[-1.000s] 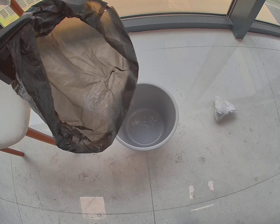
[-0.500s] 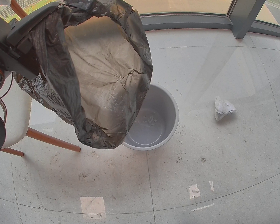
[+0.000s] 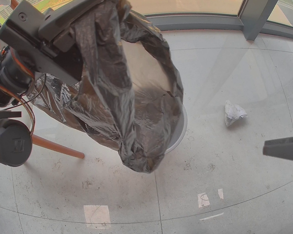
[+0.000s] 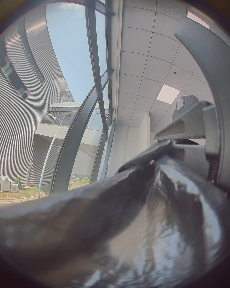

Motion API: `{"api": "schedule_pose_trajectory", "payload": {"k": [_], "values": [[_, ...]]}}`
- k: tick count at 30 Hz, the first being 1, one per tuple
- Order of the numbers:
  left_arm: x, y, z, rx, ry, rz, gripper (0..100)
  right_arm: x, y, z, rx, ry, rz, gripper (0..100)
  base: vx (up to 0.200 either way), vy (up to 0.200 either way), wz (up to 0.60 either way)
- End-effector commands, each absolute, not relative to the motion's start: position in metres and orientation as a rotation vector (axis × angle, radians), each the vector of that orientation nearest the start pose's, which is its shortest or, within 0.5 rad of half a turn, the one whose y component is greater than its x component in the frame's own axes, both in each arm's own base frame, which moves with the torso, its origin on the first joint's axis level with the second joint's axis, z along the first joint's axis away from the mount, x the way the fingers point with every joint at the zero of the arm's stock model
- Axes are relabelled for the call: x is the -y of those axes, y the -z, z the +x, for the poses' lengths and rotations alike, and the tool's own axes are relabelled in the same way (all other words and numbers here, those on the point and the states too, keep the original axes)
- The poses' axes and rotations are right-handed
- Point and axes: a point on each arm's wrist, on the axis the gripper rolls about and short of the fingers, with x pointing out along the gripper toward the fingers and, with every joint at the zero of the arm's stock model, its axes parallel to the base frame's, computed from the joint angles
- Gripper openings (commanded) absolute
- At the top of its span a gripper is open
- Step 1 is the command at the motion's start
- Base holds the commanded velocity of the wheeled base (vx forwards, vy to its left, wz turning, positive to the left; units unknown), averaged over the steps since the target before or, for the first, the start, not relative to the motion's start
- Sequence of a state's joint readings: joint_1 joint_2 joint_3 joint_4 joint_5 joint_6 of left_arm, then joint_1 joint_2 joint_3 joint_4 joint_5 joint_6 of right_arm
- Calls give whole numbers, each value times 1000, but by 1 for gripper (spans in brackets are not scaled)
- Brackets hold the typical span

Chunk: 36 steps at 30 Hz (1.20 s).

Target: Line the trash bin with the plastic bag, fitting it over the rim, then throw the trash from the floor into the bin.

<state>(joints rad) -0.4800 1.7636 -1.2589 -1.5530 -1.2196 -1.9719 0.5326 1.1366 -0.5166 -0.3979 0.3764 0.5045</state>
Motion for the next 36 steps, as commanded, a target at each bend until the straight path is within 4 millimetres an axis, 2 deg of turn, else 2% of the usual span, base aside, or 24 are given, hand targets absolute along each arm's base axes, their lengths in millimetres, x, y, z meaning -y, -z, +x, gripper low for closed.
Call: {"api": "schedule_pose_trajectory", "payload": {"k": [1,9,17,27,29,33,36], "values": [[175,-344,246,-735,1883,-947,0,-101,-167,189,-552,-820,479,100,0,0,0],[174,-346,246,-728,1884,-946,0,-97,-150,197,-560,-832,494,100,0,0,0],[175,-347,244,-722,1893,-940,0,-111,-137,210,-587,-866,487,100,0,0,0],[182,-349,240,-732,1920,-932,0,-132,-112,249,-474,-955,532,100,0,0,0],[182,-349,240,-734,1920,-933,0,-139,-112,257,-448,-974,557,100,0,0,0],[186,-349,238,-744,1932,-931,0,-161,-126,283,-317,-1037,658,100,0,0,0],[186,-349,238,-742,1933,-931,0,-168,-119,293,-315,-1044,673,100,0,0,0]]}}
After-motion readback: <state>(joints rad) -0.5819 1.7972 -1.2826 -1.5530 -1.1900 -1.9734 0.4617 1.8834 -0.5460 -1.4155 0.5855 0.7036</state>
